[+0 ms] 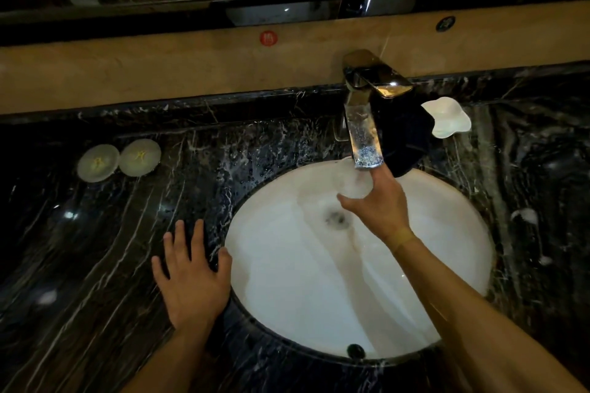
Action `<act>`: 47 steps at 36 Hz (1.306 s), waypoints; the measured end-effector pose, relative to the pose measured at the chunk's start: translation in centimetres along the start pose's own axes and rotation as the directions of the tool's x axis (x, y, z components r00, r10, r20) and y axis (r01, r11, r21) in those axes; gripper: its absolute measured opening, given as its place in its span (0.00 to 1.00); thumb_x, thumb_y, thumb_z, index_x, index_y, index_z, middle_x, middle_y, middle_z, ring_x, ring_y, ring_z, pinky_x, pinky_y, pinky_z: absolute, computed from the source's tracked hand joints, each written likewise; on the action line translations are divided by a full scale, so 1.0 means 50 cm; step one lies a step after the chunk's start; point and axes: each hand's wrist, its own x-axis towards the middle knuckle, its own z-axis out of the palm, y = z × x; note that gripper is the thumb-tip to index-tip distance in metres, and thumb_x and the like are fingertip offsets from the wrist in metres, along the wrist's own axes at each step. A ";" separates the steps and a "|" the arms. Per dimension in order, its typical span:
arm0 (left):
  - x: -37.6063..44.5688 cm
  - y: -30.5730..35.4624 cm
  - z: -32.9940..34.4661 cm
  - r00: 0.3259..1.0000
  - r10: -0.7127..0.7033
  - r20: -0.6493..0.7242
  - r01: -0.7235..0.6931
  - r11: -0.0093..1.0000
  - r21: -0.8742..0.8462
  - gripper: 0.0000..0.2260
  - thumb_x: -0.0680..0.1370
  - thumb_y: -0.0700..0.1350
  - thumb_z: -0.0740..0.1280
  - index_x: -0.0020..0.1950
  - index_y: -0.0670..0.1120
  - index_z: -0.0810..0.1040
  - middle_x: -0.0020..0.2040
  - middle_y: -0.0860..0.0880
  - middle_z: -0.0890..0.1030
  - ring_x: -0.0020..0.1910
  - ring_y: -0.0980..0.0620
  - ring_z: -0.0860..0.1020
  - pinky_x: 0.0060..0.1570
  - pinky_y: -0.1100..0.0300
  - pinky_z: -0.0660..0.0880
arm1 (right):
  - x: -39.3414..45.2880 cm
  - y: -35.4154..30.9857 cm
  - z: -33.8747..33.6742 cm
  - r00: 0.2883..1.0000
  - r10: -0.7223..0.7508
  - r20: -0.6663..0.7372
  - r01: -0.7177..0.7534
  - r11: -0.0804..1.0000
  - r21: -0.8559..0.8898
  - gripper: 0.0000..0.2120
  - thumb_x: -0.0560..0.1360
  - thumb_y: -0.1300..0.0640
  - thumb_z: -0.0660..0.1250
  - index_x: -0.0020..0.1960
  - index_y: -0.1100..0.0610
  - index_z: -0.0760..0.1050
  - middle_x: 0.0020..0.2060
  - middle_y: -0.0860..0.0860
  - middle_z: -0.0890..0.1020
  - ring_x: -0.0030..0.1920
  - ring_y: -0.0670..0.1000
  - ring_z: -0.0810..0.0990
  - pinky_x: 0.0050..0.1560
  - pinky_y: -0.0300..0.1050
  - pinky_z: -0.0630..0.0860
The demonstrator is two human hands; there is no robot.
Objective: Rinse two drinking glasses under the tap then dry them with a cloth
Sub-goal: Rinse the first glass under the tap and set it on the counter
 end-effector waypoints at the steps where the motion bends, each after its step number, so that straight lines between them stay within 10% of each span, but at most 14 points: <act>1: 0.000 -0.001 0.000 1.000 0.000 0.003 0.000 1.000 0.001 0.31 0.77 0.61 0.53 0.80 0.52 0.60 0.81 0.45 0.57 0.80 0.44 0.53 0.75 0.38 0.50 | 0.000 -0.002 -0.004 1.000 0.011 -0.016 -0.012 0.999 -0.037 0.33 0.66 0.54 0.79 0.69 0.51 0.71 0.62 0.48 0.78 0.55 0.50 0.77 0.49 0.42 0.71; 6: 0.001 -0.001 -0.001 1.000 -0.009 0.013 0.009 1.000 0.004 0.32 0.77 0.61 0.52 0.80 0.52 0.59 0.81 0.45 0.57 0.80 0.44 0.52 0.76 0.38 0.50 | 0.018 0.013 -0.046 0.981 0.150 0.120 -0.136 0.984 -0.117 0.38 0.65 0.50 0.80 0.72 0.48 0.68 0.63 0.45 0.76 0.58 0.50 0.76 0.52 0.46 0.72; 14: 0.001 0.000 -0.003 1.000 0.000 0.008 0.000 1.000 0.000 0.32 0.77 0.61 0.52 0.80 0.52 0.60 0.81 0.45 0.57 0.80 0.44 0.53 0.75 0.37 0.50 | 0.032 0.038 -0.076 0.834 0.084 0.545 -0.305 0.894 0.329 0.33 0.63 0.67 0.80 0.62 0.45 0.77 0.61 0.46 0.81 0.63 0.53 0.77 0.64 0.50 0.76; 20: 0.001 0.002 -0.004 1.000 -0.001 0.007 0.001 1.000 -0.004 0.31 0.77 0.60 0.54 0.79 0.51 0.61 0.80 0.44 0.59 0.80 0.43 0.54 0.75 0.37 0.51 | 0.020 0.022 -0.022 0.934 0.076 0.348 -0.234 0.869 0.437 0.36 0.61 0.62 0.83 0.66 0.49 0.75 0.60 0.47 0.81 0.59 0.48 0.79 0.56 0.41 0.78; 29: 0.000 0.001 -0.002 1.000 -0.008 0.008 0.008 1.000 -0.004 0.31 0.77 0.61 0.53 0.79 0.52 0.60 0.81 0.46 0.58 0.80 0.45 0.53 0.75 0.38 0.50 | 0.004 -0.005 -0.004 0.991 0.062 -0.115 -0.069 0.996 -0.054 0.38 0.65 0.46 0.81 0.71 0.50 0.69 0.66 0.48 0.77 0.61 0.52 0.78 0.51 0.41 0.70; 41: 0.001 0.000 -0.002 1.000 -0.004 0.007 0.004 1.000 0.005 0.31 0.77 0.61 0.53 0.79 0.52 0.61 0.81 0.46 0.58 0.80 0.44 0.54 0.75 0.38 0.51 | 0.026 0.046 -0.077 0.858 0.159 0.488 -0.355 0.871 0.340 0.30 0.57 0.52 0.82 0.58 0.45 0.79 0.56 0.48 0.84 0.58 0.54 0.82 0.56 0.45 0.79; 47: 0.000 0.000 -0.001 1.000 0.003 -0.004 -0.003 1.000 -0.010 0.31 0.77 0.61 0.52 0.79 0.52 0.61 0.80 0.45 0.59 0.80 0.44 0.54 0.75 0.37 0.52 | 0.013 0.047 -0.031 0.914 0.046 0.403 -0.235 0.870 0.433 0.35 0.61 0.61 0.83 0.65 0.49 0.76 0.62 0.49 0.80 0.60 0.50 0.79 0.55 0.42 0.80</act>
